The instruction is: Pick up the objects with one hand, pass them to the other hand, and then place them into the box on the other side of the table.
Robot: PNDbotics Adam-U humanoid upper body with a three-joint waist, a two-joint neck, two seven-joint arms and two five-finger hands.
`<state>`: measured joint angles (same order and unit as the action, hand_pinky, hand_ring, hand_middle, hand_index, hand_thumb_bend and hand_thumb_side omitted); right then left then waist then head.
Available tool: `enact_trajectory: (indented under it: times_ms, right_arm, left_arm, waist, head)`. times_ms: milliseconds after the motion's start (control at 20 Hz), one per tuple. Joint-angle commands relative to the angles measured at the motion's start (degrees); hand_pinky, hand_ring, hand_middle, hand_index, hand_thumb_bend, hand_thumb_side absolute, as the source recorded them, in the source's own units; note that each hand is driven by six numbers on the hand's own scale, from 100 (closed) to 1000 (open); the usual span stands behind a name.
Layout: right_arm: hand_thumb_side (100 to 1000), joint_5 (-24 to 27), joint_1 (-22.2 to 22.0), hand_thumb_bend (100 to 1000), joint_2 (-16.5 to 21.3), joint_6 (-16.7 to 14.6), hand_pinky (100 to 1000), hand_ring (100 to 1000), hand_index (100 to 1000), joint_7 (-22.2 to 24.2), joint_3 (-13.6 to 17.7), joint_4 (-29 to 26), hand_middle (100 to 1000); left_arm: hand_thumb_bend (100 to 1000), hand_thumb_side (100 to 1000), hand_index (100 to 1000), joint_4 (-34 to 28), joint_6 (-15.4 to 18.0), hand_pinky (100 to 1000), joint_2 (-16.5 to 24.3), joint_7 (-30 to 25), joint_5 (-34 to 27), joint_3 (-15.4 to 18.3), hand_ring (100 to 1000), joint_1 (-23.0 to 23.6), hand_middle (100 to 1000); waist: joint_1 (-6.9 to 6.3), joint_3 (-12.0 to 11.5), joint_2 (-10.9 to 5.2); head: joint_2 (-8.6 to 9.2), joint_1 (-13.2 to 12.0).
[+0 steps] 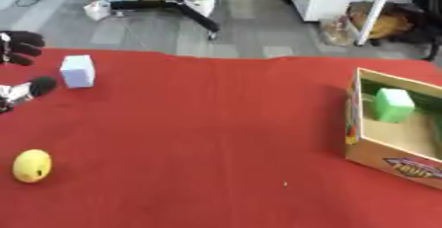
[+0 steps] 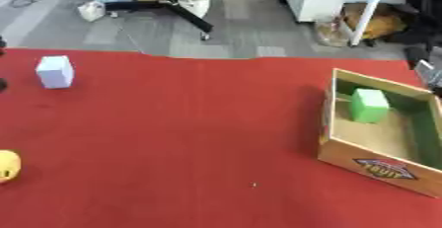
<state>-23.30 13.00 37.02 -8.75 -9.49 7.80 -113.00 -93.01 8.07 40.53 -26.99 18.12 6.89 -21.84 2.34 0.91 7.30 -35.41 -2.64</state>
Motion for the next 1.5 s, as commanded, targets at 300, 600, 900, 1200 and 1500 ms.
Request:
enact_trajectory:
  times_ms: [300,600,900,1200,1500]
  right_arm:
    - [286,-0.5,-0.3,384,-0.9,-2.4,734,560,783,3.6,-1.8,-1.6,555]
    - [290,0.1,-0.5,364,-1.3,-2.5,735,558,782,4.8,-2.4,-1.6,554]
    - [290,0.4,-0.6,357,-1.7,-2.7,735,555,775,5.3,-2.6,-1.6,551]
    - [292,0.8,-0.7,348,-2.2,-2.8,735,553,771,5.8,-2.7,-1.6,549]
    - [296,1.0,-1.0,340,-2.4,-2.9,735,553,770,6.3,-2.9,-1.6,549]
  left_arm:
    - [658,427,856,5.7,10.2,822,12.6,-10.8,10.8,-6.1,758,-0.1,733]
    - [624,383,849,9.8,11.7,819,14.0,-12.9,16.6,-9.2,751,0.6,724]
    - [573,350,850,12.6,12.1,812,12.4,-13.9,19.3,-10.5,746,1.6,721]
    - [514,317,840,14.3,10.8,800,10.3,-9.5,24.4,-10.6,734,1.7,708]
    - [240,100,715,16.1,11.3,700,8.7,-5.2,28.2,-11.4,611,1.7,571]
  waist:
    - [-1.78,0.2,-1.14]
    - [-1.97,0.4,-1.16]
    - [-1.71,0.7,-1.13]
    - [-1.53,0.7,-1.14]
    - [-1.32,0.9,-1.19]
  head:
    - [0.31,-0.7]
    - [0.27,-0.5]
    - [0.18,-0.3]
    - [0.17,-0.2]
    - [0.10,-0.3]
